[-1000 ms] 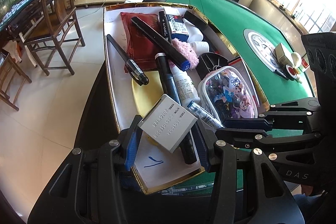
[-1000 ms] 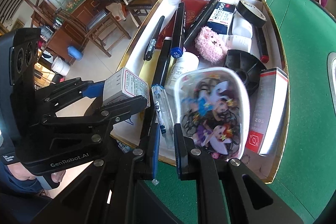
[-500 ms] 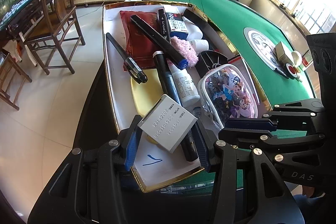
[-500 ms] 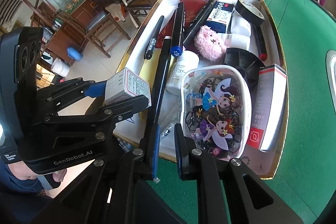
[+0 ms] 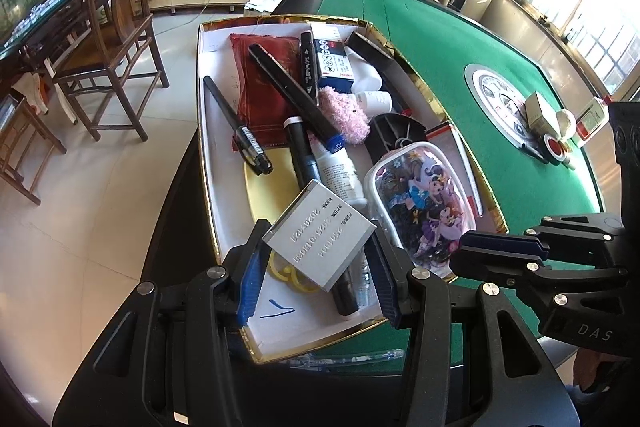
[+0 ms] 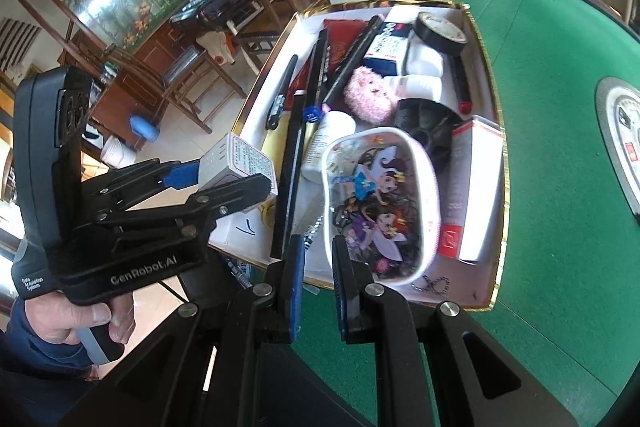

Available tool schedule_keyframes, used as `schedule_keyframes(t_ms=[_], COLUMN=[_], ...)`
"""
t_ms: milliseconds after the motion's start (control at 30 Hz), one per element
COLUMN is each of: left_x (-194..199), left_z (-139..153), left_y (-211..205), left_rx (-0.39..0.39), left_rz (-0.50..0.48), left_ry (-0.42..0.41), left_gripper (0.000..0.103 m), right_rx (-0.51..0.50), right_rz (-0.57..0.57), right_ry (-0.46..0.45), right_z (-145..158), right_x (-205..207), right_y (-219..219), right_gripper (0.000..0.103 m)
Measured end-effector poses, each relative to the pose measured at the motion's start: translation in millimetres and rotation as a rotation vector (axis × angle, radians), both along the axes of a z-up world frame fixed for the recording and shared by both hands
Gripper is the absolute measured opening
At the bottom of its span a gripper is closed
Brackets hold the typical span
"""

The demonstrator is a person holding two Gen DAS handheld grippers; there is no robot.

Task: Organize objects

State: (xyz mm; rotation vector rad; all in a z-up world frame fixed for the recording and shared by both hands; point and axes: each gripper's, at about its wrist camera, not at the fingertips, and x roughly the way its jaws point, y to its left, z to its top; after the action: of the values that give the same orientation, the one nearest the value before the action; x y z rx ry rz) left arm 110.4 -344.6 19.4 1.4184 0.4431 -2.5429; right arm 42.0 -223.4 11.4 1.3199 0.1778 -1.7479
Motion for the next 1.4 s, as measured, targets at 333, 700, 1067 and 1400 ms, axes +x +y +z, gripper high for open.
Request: schedule_keyframes(t_ms=[333, 700, 1067, 1400], left_x=[-26, -100, -214, -217], left_z=[28, 26, -25, -2], left_y=[44, 175, 296, 272], left_rx=[-0.008, -0.018, -0.179, -0.104], left_rz=[-0.104, -0.452, -0.793, -0.676], left_ry=[0.064, 0.07, 0.033, 0.096], left_gripper=[0.047, 0.047, 0.047, 0.047], right_rx=[-0.024, -0.006, 0.047, 0.032], right_rz=[-0.165, -0.472, -0.658, -0.72], right_ry=[-0.039, -0.105, -0.153, -0.153], right_z=[4, -12, -33, -40], right_x=[-27, -50, -37, -39], right_y=[67, 221, 347, 407], right_gripper=[0.013, 0.013, 0.013, 0.013])
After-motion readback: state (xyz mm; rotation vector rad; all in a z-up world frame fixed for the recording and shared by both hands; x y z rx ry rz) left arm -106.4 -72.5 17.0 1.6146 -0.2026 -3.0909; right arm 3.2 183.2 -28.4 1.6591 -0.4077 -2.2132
